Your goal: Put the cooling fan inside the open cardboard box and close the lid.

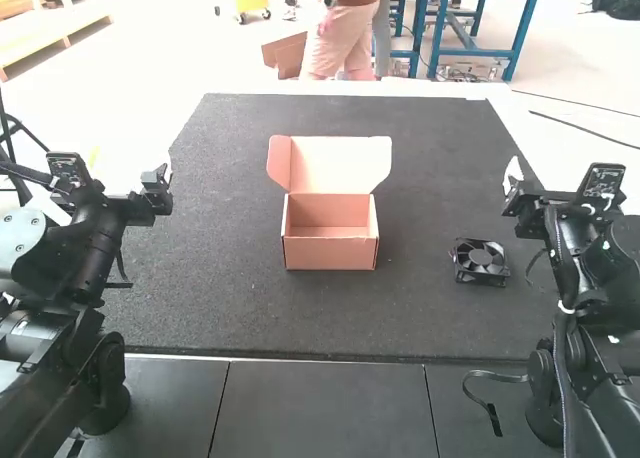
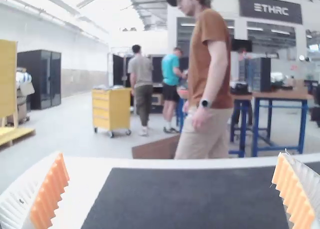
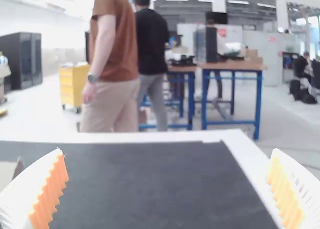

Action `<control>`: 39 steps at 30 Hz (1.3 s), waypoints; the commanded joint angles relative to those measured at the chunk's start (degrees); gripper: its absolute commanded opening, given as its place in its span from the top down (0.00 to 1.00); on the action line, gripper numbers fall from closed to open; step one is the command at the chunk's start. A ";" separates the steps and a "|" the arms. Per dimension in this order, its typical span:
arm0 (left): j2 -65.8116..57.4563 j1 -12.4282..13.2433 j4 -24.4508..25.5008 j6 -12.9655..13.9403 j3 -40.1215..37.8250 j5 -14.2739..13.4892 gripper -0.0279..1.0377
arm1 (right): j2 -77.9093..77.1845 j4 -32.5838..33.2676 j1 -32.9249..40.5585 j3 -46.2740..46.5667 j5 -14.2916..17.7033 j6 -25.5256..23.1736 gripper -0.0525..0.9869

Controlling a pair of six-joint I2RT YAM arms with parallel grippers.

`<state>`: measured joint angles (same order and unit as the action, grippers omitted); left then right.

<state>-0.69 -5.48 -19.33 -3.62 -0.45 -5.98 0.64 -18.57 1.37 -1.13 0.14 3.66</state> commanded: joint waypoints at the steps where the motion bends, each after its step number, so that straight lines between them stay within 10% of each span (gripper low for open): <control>1: 0.07 -0.15 -0.71 1.60 -3.68 0.26 0.07 | 1.82 -1.03 -0.66 -5.99 -1.81 -0.50 0.07; 9: -12.41 -0.41 0.70 2.21 -15.81 0.62 0.07 | 19.04 1.08 -0.66 -20.93 0.47 -0.50 0.07; 16: -24.71 -0.33 4.57 2.12 -28.38 -1.32 0.06 | 33.11 19.18 -0.66 -41.15 3.02 -2.43 0.07; 27: -43.08 0.03 30.41 0.37 -51.67 -3.69 0.06 | 57.28 55.13 -0.66 -69.45 3.55 -7.53 0.08; 30: -47.12 -0.06 37.53 0.37 -54.40 -3.69 0.06 | 59.56 58.38 -0.93 -70.77 7.68 -7.00 0.08; 39: -54.33 -0.50 46.58 0.89 -55.54 -3.43 0.06 | 62.90 67.87 -3.21 -67.52 6.89 -6.39 0.08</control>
<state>-54.02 -5.54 26.41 -2.81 -53.80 -9.04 62.63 48.66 -0.43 -69.12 6.11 -2.39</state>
